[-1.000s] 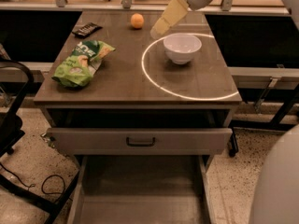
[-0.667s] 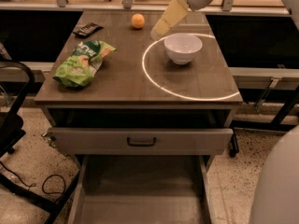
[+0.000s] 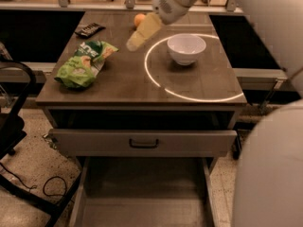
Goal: Place green rice chip bag into middle drawer
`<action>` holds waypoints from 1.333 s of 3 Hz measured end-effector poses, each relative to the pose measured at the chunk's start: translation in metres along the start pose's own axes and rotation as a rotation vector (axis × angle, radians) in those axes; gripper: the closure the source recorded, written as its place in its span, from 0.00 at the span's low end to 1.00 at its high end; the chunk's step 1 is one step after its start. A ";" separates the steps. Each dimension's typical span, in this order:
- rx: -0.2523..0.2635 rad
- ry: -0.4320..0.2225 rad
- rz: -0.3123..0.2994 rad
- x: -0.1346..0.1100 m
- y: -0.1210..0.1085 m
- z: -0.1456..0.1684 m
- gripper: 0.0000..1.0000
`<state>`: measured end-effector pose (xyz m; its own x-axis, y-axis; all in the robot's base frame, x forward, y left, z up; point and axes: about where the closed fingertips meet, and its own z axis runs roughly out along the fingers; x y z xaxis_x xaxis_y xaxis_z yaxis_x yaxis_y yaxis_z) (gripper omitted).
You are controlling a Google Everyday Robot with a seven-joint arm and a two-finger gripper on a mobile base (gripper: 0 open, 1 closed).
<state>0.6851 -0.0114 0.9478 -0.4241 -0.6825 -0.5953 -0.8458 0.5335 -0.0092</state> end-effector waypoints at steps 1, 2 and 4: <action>-0.064 -0.008 -0.064 -0.027 0.020 0.042 0.00; -0.105 -0.019 -0.108 -0.044 0.033 0.063 0.00; -0.206 -0.046 -0.173 -0.068 0.070 0.091 0.00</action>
Offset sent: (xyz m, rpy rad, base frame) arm 0.0151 0.1127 -0.0268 0.0460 -0.0013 0.2211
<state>0.6839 0.1181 0.9150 -0.2565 -0.7286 -0.6351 -0.9544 0.2949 0.0470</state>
